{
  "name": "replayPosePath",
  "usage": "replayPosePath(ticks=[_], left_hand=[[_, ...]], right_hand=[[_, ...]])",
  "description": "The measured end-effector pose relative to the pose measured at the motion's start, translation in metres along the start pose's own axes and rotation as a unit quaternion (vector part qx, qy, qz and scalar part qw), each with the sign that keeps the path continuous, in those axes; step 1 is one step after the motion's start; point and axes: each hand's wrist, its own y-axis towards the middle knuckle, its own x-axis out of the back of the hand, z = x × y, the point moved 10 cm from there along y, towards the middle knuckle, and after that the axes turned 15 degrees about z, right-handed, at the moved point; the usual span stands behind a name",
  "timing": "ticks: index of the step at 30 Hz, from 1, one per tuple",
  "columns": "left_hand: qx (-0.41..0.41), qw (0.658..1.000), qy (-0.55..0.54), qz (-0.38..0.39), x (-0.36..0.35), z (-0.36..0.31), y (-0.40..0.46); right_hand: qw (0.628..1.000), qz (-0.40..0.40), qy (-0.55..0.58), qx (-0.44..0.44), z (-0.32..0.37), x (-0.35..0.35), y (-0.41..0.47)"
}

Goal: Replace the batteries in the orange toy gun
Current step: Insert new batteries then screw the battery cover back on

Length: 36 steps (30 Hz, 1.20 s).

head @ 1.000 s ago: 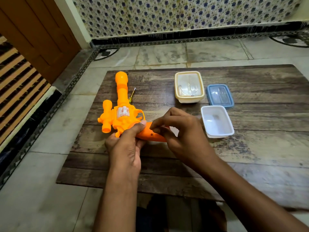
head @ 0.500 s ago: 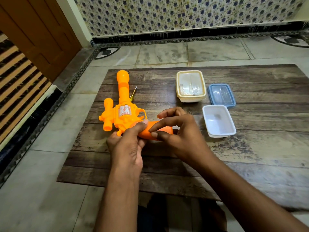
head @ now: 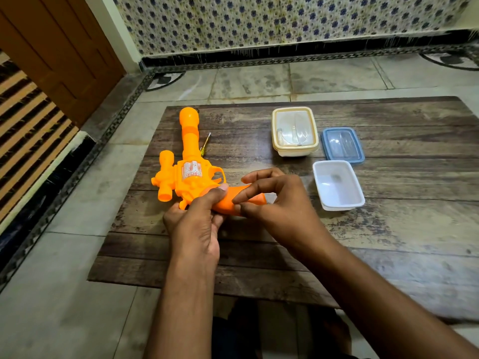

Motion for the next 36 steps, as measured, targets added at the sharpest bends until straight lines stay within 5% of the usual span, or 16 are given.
replayPosePath(ticks=[11, 19, 26, 36], left_hand=[[0.002, 1.000, 0.002, 0.005, -0.001, 0.002, -0.001], [-0.007, 1.000, 0.011, 0.009, 0.000, 0.000, -0.001], [-0.002, 1.000, 0.003, 0.010, -0.002, 0.001, -0.002], [-0.002, 1.000, 0.011, 0.014, -0.003, 0.002, -0.001]], right_hand=[[0.993, -0.018, 0.117, -0.015, -0.013, -0.003, 0.000], [0.998, -0.044, 0.039, -0.021, -0.009, -0.002, -0.003], [0.973, -0.039, 0.222, -0.050, -0.018, -0.006, -0.003], [0.957, -0.010, 0.286, -0.039, -0.020, -0.010, 0.000]])
